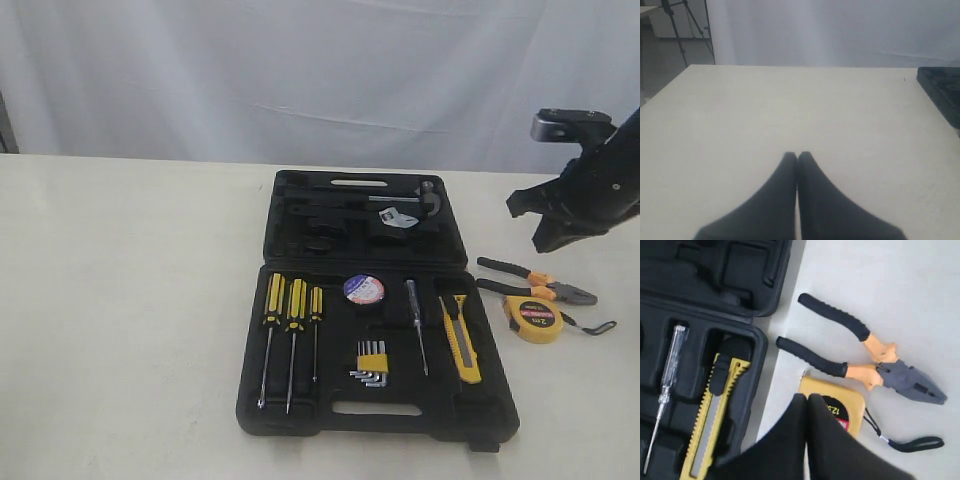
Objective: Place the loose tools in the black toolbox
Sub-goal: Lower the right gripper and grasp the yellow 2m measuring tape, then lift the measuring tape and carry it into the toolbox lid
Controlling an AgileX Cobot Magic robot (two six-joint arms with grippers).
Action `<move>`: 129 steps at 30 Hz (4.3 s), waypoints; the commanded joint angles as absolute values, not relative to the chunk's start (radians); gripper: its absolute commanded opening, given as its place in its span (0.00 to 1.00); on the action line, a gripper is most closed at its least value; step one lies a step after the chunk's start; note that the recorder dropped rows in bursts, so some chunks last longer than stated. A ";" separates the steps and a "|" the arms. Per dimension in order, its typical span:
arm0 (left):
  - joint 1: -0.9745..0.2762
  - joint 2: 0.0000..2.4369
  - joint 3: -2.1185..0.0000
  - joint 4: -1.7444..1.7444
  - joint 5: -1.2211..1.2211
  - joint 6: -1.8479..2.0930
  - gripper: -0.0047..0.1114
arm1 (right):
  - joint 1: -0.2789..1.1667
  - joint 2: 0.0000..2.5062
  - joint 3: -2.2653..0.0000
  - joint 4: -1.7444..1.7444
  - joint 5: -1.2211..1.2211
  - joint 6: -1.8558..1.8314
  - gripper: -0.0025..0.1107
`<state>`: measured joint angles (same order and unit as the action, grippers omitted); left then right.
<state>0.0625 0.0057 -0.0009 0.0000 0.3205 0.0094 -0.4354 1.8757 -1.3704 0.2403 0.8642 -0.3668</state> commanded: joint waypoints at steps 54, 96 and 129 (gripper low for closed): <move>0.057 0.000 0.000 0.000 0.319 0.007 0.04 | -0.436 2.028 -1.367 0.175 0.847 -0.295 0.55; 0.057 0.000 0.000 0.000 0.319 0.007 0.04 | -0.436 2.095 -1.406 0.177 0.940 -0.199 0.63; 0.057 0.000 0.000 0.000 0.319 0.007 0.04 | -0.418 1.955 -1.417 0.439 0.915 -0.382 0.02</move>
<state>0.0625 0.0057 -0.0009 0.0000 0.3205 0.0094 -0.4248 1.9704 -1.4041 0.3809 0.9332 -0.3440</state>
